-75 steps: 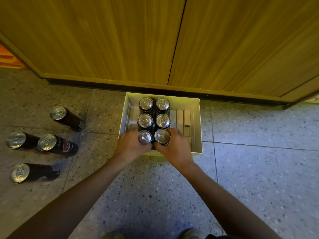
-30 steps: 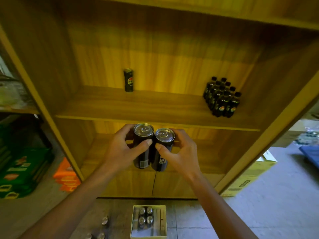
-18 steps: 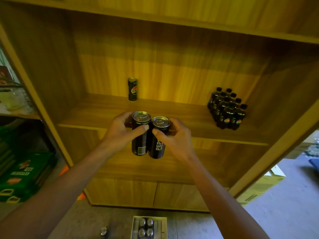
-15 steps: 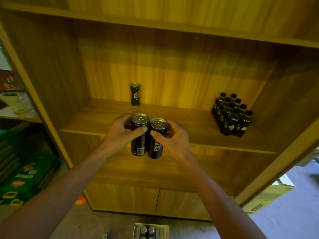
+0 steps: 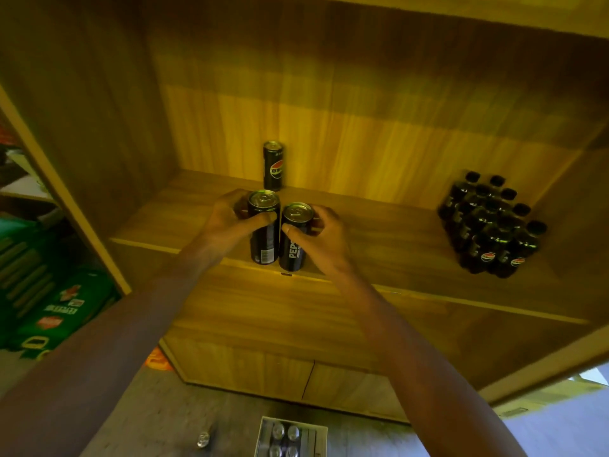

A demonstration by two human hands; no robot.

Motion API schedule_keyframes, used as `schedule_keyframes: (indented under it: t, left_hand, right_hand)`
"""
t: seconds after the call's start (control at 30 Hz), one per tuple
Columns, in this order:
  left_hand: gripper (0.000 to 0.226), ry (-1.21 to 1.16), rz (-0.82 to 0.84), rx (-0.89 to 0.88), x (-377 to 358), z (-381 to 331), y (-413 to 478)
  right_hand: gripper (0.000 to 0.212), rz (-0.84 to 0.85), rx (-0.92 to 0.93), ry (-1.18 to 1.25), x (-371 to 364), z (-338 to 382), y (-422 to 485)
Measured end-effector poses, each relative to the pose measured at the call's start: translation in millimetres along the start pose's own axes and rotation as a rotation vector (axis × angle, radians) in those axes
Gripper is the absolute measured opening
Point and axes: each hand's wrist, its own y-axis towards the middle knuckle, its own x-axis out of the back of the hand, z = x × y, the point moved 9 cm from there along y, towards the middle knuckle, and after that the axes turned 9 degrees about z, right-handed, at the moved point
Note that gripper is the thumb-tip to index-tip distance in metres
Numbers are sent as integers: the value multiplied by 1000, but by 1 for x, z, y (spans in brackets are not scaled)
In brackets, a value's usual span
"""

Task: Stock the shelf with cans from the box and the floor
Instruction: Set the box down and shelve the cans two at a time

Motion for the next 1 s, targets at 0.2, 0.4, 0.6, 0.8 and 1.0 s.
schedule_keyframes:
  t: [0.2, 0.4, 0.6, 0.8, 1.0]
  left_hand:
    - [43, -18, 26, 13, 17, 30, 33]
    - [42, 13, 70, -19, 25, 46, 58]
    - [42, 7, 85, -7, 35, 69, 80]
    - [49, -22, 38, -23, 39, 83, 86]
    - [67, 29, 224, -2, 42, 100, 85]
  right_hand:
    - [53, -1, -35, -2, -19, -19, 24]
    - [54, -30, -65, 14, -31, -32, 44]
    - [52, -29, -84, 40, -43, -41, 64]
    - [57, -36, -42, 23, -47, -46, 69]
    - [62, 146, -121, 87, -54, -76, 56]
